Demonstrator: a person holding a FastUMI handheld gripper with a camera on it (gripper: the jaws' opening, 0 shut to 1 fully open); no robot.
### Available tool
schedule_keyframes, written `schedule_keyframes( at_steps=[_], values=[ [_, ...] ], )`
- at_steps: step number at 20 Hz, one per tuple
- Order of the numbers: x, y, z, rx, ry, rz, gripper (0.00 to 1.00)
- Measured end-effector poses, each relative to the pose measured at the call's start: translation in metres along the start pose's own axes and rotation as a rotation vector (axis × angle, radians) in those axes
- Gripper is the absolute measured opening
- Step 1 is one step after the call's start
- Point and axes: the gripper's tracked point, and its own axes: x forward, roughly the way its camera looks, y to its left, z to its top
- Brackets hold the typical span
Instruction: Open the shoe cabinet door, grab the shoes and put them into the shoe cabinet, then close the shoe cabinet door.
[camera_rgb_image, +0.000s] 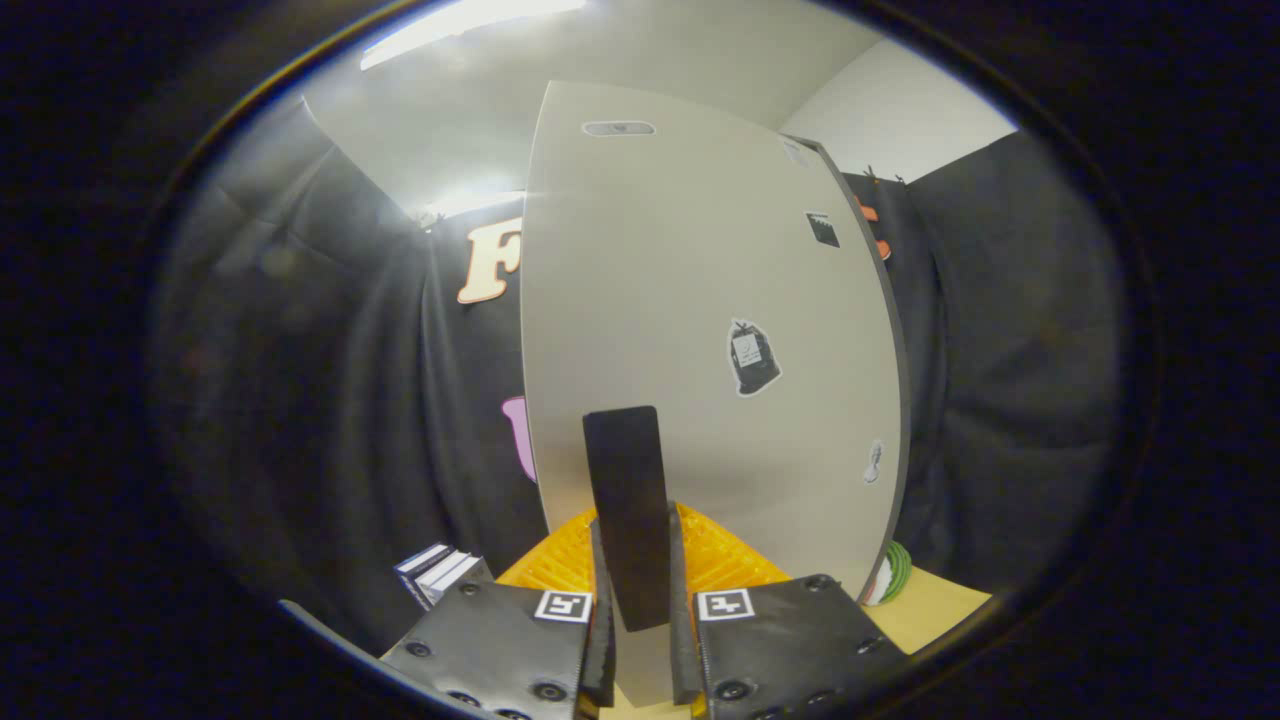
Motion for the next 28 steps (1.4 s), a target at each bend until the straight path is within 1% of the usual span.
schedule_keyframes(
  at_steps=[6,14,19,23,28],
  values=[
    [-0.011,-0.013,0.004,-0.017,-0.036,0.005,0.23],
    [-0.03,-0.024,0.009,-0.05,-0.043,0.117,0.23],
    [-0.045,-0.041,0.013,-0.047,-0.048,0.176,0.23],
    [-0.061,-0.059,0.017,-0.046,-0.053,0.183,0.23],
    [-0.081,-0.093,0.02,-0.043,-0.058,0.155,0.22]
  ],
)
